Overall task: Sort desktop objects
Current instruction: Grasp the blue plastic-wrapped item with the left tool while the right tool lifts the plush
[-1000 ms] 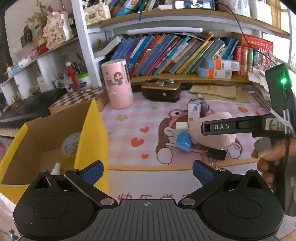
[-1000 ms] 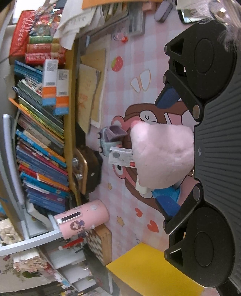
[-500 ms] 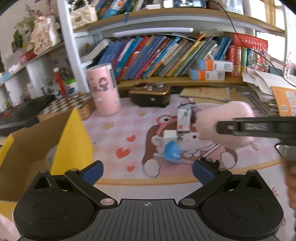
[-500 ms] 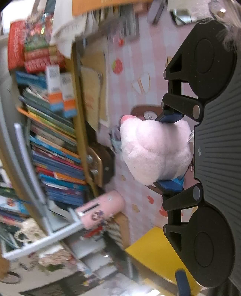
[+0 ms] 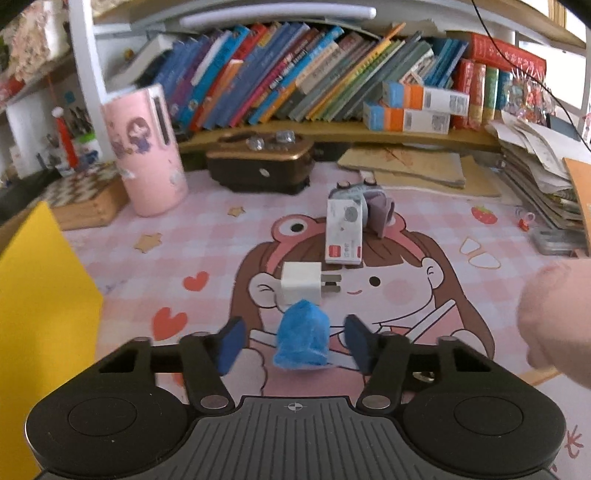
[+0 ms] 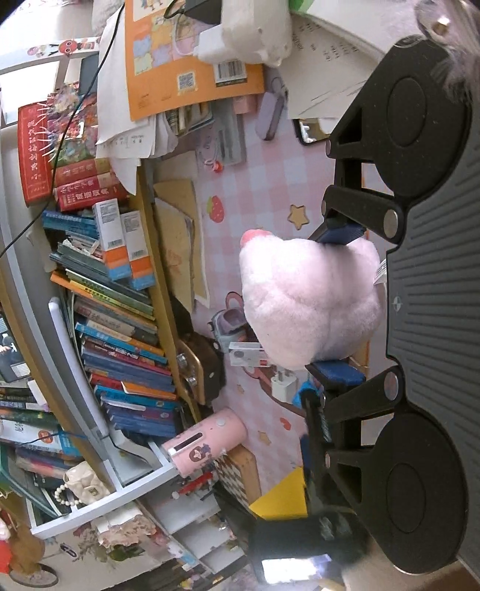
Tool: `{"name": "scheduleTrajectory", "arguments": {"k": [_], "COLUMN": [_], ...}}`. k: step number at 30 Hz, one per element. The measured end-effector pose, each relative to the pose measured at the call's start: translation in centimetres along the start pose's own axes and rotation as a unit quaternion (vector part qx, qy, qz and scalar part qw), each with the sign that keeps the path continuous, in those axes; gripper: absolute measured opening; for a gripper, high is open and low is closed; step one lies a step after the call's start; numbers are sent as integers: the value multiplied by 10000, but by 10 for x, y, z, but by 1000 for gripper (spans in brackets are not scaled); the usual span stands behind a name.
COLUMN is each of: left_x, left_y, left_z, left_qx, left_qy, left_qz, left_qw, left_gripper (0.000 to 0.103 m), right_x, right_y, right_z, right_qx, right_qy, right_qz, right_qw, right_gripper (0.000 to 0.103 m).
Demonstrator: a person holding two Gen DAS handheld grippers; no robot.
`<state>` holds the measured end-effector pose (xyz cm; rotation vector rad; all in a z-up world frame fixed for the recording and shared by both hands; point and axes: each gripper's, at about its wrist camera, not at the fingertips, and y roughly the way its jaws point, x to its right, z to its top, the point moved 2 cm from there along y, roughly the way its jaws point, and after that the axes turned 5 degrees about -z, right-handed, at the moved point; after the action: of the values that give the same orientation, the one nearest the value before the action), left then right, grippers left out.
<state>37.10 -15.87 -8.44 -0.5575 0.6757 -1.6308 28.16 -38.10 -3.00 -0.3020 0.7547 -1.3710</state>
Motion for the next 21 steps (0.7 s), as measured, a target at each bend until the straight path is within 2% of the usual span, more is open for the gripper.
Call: {"name": "scheduleTrajectory", "arguments": {"k": [3, 5, 7, 12, 21], "left_x": [0, -2, -3, -8, -17], "left_y": [10, 15, 16, 6, -69], "left_z": [0, -2, -4, -1, 3], "left_qx": [-114, -232, -250, -161, 373], "left_qy": [24, 8, -29, -287, -828], "left_qz": [-39, -73, -141, -330, -837], "left_qw": [9999, 9997, 9996, 9989, 9923], "left_gripper": [45, 35, 30, 29, 29], "right_x": [2, 1, 0, -1, -18], "right_y": [0, -1, -2, -4, -11], "right_z": [-3, -4, -6, -9, -12], "right_qx": [-94, -117, -124, -154, -127], "right_qy": [46, 9, -37, -72, -281], "right_qz": [-3, 13, 34, 60, 206], "right_qw": [9999, 9999, 9999, 9998, 9993], "right_gripper": [59, 59, 59, 59, 59]}}
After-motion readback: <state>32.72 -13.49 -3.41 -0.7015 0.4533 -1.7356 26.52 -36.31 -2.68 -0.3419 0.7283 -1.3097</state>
